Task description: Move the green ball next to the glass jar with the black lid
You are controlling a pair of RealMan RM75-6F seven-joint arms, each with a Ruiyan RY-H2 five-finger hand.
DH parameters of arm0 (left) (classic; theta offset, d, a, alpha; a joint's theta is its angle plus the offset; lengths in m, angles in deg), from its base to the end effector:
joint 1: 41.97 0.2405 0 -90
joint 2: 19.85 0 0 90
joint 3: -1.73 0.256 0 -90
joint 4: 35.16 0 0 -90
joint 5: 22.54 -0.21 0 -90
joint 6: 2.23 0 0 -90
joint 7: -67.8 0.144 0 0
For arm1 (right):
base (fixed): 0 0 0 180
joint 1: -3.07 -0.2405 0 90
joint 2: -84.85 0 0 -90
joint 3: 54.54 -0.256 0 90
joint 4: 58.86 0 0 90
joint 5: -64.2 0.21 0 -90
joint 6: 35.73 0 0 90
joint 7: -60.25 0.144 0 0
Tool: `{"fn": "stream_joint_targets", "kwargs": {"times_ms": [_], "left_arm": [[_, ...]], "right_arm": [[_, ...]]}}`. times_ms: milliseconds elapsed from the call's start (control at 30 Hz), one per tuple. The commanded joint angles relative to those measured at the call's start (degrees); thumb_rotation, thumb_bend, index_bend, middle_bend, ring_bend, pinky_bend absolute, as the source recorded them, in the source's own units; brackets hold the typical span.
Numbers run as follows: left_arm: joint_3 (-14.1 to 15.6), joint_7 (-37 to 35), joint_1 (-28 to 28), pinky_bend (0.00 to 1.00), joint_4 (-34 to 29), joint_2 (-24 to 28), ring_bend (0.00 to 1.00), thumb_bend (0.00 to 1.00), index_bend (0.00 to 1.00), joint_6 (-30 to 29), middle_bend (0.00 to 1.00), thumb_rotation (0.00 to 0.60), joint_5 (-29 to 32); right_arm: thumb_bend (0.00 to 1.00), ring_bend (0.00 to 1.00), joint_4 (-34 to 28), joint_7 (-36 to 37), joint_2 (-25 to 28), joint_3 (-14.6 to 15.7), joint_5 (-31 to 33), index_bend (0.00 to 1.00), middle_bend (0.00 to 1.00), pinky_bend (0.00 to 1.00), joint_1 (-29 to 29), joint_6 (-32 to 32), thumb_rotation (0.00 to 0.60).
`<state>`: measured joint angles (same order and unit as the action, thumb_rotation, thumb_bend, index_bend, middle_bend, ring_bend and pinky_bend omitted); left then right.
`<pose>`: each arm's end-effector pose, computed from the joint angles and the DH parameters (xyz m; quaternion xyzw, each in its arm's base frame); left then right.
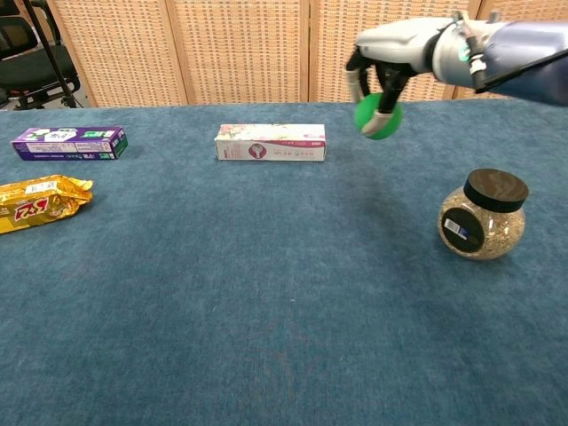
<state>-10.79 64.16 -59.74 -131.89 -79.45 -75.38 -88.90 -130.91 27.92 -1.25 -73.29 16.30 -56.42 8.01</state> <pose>-0.2840 0.2788 0.1905 -0.5242 -0.4422 -0.4309 0.5865 -0.0818 -0.4528 0.0297 0.7558 -0.2848 0.3303 0.4884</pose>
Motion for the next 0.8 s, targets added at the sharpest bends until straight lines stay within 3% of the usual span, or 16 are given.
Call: {"fn": "stream_joint_targets", "kwargs": {"times_ms": [33,267,800], "left_arm": [[-0.04,0.63,-0.15,0.00,-0.14,-0.25,0.00,0.00,0.00,0.01,0.00,0.600,0.17],[-0.22,1.59,-0.53,0.00,-0.09,-0.62,0.00,0.00,0.00,0.61,0.00,0.600,0.80],[-0.29,0.97,-0.28,0.00,-0.49,0.02,0.00,0.00,0.00,1.31,0.00,0.600,0.87]], "right_arm": [[0.26,0.57,-0.32,-4.90,4.24,3.05,11.21,0.48,0.57,0.51,-0.52,-6.22,0.600],[0.26,0.57,0.66,-7.62,3.57,7.65,21.27,0.48,0.55,0.51,-3.01,-7.91,0.600],[0.26,0.56,6.57,-4.84,-0.68,11.39,23.80,0.48,0.50,0.51,-5.02,-7.83,0.600]]}}
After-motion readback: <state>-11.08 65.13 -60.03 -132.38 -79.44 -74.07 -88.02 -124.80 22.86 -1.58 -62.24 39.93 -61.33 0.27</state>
